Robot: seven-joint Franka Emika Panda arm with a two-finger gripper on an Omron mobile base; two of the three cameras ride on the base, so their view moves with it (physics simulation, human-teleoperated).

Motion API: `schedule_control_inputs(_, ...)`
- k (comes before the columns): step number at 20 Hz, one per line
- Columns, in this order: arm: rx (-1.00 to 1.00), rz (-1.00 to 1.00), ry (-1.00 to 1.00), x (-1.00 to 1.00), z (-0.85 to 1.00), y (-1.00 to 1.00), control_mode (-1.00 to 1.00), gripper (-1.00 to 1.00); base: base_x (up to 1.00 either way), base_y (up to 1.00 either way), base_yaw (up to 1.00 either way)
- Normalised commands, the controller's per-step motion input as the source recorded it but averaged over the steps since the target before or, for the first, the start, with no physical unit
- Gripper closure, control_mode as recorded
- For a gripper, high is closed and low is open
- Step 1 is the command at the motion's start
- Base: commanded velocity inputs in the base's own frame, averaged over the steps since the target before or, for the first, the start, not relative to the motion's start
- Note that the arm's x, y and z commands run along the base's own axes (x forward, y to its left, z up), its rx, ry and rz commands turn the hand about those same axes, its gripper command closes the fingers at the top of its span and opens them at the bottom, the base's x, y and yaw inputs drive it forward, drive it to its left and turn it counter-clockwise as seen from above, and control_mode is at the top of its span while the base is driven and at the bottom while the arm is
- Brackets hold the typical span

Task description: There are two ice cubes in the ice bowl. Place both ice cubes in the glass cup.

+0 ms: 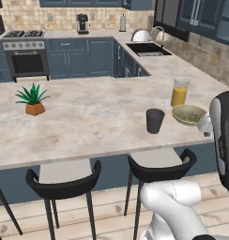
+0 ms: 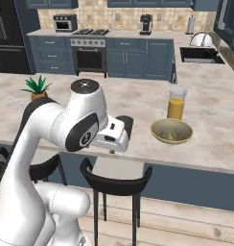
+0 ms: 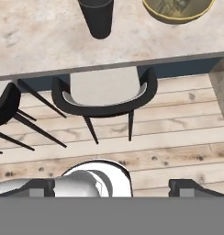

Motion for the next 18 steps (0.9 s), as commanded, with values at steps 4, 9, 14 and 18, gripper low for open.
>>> schedule_control_inputs(4,0.05,0.0,0.0,-0.08,0.0,-0.64,-1.0,-1.0,0.0,0.0,0.0)
schedule_control_inputs(9,0.12,0.0,0.0,0.03,0.0,-0.67,-1.0,-1.0,0.0,0.0,0.0)
schedule_control_inputs(14,0.12,0.0,0.0,0.21,0.0,-0.67,-1.0,-1.0,0.0,0.0,0.0)
schedule_control_inputs(18,0.12,0.0,0.0,0.43,0.0,-0.55,-1.0,-1.0,0.0,0.0,0.0)
